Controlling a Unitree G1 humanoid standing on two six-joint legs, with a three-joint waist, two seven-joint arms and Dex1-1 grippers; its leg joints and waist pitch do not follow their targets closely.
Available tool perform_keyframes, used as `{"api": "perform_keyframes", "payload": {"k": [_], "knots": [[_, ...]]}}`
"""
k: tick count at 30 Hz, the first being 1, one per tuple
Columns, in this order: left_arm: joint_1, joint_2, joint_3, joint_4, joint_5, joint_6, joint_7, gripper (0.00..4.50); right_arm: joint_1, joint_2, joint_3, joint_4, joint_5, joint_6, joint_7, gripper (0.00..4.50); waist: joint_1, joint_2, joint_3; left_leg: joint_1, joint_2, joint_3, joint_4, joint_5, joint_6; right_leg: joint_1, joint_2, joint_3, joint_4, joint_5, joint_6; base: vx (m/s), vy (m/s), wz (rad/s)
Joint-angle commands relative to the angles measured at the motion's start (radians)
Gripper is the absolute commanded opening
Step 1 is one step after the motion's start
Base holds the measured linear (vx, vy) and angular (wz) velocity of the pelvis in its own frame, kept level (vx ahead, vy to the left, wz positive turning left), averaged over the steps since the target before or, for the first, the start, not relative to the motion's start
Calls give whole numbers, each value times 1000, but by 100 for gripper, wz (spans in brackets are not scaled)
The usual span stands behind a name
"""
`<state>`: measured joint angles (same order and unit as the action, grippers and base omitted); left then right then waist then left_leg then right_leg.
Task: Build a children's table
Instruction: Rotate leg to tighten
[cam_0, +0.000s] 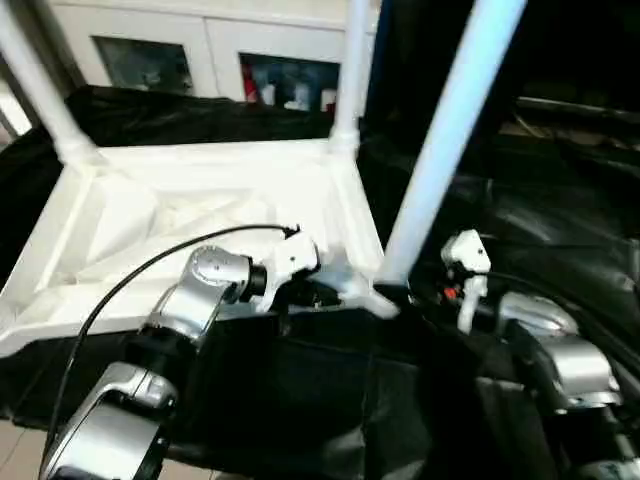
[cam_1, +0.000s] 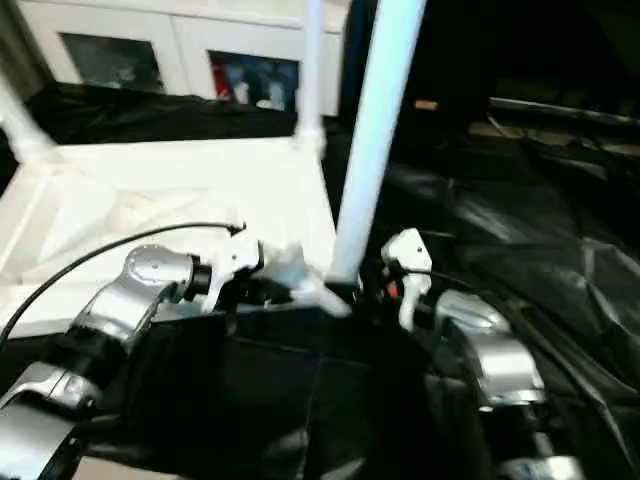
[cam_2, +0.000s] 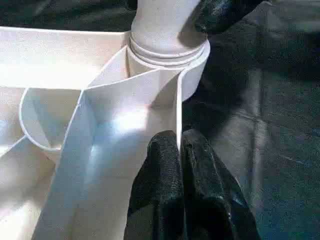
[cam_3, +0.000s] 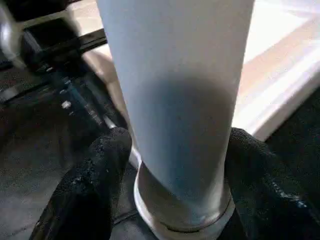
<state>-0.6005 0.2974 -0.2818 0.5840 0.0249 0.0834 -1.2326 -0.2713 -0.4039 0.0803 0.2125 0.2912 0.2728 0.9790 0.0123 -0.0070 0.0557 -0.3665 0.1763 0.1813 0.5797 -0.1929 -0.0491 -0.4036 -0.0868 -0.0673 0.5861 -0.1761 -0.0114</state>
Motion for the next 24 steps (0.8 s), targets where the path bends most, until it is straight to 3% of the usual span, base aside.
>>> {"api": "perform_keyframes", "payload": {"k": [1, 4, 7, 14, 18, 21, 22, 24], "knots": [[19, -7, -13, -3, -32, 4, -32, 0, 9, -12, 18, -17, 3, 3, 27, 303, 3, -17, -52, 3, 54, -11, -60, -139, 129, 52, -63, 47, -62, -185, -255, 0, 0, 0], [22, -6, -15, -9, -33, 6, -33, 0, 10, -3, 22, -11, -4, -3, 24, 278, 3, -18, -51, 4, 54, -12, -62, -157, 111, 51, -63, 47, -66, -233, -239, 0, 0, 0], [27, -6, -18, -21, -33, 14, -31, 0, 7, 7, 28, -14, -3, -1, 17, 243, 3, -17, -52, 3, 54, -12, -62, -145, 109, 51, -62, 48, -63, -211, -240, 0, 0, 0], [25, -8, -14, -19, -25, 11, -20, 0, 11, -3, 42, -16, -13, -6, 28, 210, 3, -18, -52, 3, 53, -12, -61, -142, 115, 51, -62, 47, -63, -207, -240, 0, 0, 0], [12, -27, -5, 9, 2, 3, 65, 0, 27, 13, 37, -13, -22, 2, -7, 204, 3, -20, -49, 3, 54, -12, -62, -150, 114, 49, -62, 47, -66, -226, -234, 0, 0, 0], [-8, -65, 9, 44, 29, 18, 181, 0, 40, 54, 26, 11, -56, -5, -108, 201, 4, -22, -44, 6, 55, -12, -65, -189, 97, 44, -62, 47, -76, -304, -213, 0, 0, 0], [-27, -96, 16, 74, 47, 31, 260, 0, 43, 106, 6, 41, -85, -15, -225, 201, 5, -20, -42, 13, 56, -12, -67, -215, 81, 37, -62, 48, -82, -349, -202, 0, 0, 0], [-40, -117, 19, 96, 58, 41, 312, 0, 45, 149, -11, 59, -102, -11, -317, 199, -2, -21, -41, 10, 53, -16, -72, -237, 45, 36, -62, 47, -84, -392, -186, 0, 0, 0]]}}
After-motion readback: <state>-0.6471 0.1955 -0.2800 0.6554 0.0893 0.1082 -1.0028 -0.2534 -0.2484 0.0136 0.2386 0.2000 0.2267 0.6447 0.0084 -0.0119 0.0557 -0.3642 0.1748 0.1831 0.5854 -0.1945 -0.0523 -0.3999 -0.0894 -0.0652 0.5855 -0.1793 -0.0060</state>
